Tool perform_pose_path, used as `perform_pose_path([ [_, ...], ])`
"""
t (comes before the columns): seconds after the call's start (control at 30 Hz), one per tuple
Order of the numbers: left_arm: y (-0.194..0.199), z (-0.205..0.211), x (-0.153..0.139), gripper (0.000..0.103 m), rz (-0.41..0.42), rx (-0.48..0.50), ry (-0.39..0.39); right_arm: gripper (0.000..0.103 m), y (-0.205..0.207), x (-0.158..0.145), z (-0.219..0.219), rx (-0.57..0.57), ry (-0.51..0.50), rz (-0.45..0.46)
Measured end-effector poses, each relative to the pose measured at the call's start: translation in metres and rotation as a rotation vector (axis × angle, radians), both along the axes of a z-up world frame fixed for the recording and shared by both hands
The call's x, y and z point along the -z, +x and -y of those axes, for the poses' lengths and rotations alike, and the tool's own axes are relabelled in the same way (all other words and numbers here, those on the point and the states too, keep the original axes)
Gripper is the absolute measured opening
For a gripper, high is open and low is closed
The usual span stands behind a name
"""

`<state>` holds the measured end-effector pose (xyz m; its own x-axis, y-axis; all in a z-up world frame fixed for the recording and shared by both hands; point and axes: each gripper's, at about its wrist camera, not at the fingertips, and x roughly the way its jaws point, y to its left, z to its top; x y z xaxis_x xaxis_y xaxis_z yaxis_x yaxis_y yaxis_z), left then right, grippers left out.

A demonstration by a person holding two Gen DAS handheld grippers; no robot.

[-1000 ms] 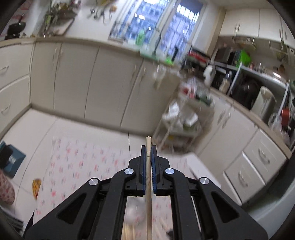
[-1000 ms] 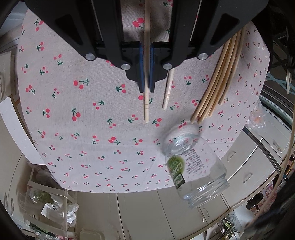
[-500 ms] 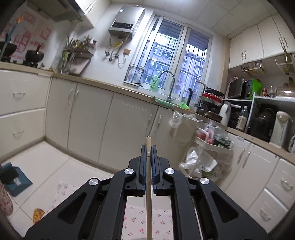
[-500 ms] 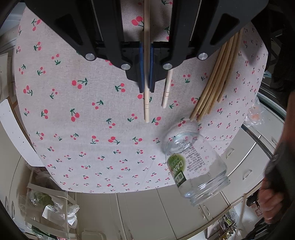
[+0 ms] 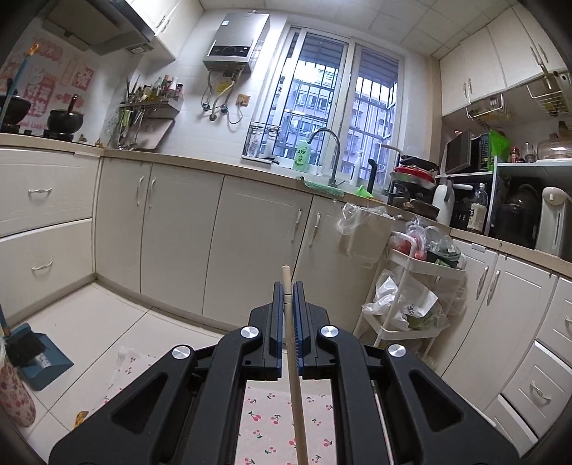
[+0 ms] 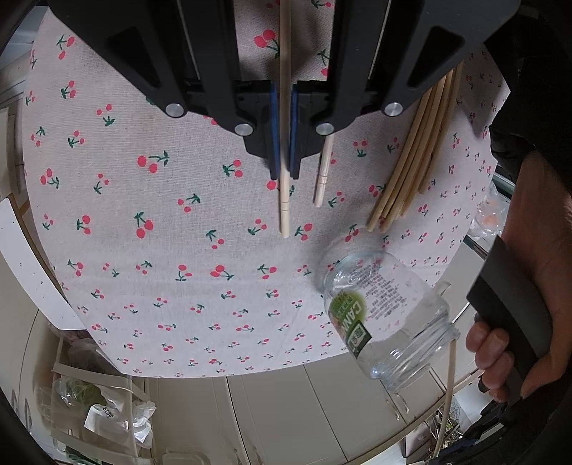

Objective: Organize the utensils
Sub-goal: 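Close the right gripper on a chopstick while the left gripper carries its chopstick, then lower the chopsticks into the glass jar and open both grippers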

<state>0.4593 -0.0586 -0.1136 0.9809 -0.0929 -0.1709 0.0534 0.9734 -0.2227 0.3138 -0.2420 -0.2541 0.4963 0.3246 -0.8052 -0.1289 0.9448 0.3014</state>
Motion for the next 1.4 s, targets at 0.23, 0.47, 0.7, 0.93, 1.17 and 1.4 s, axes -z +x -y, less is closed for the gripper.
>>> perform_pose_path([
  [0.23, -0.002, -0.003, -0.006, 0.005, 0.031, -0.009, -0.003, 0.006, 0.0, 0.0, 0.001, 0.002, 0.004, -0.001],
  [0.47, 0.001, -0.001, -0.009, 0.005, 0.044, -0.012, 0.013, 0.006, 0.0, 0.0, 0.001, 0.003, 0.009, -0.001],
  [0.7, -0.001, 0.004, -0.008, 0.005, 0.062, -0.01, 0.033, 0.006, 0.0, 0.0, 0.002, 0.003, 0.013, -0.002],
  [0.93, -0.009, 0.005, 0.004, 0.005, 0.03, 0.014, 0.062, 0.006, 0.0, 0.0, 0.002, 0.003, 0.019, -0.006],
  [1.17, -0.028, 0.009, 0.02, 0.005, -0.037, 0.077, 0.132, 0.006, 0.001, 0.001, 0.007, 0.013, 0.085, -0.023],
  [1.4, -0.057, 0.003, 0.029, 0.011, -0.104, 0.125, 0.177, 0.006, -0.002, -0.012, 0.018, 0.045, 0.181, 0.03],
])
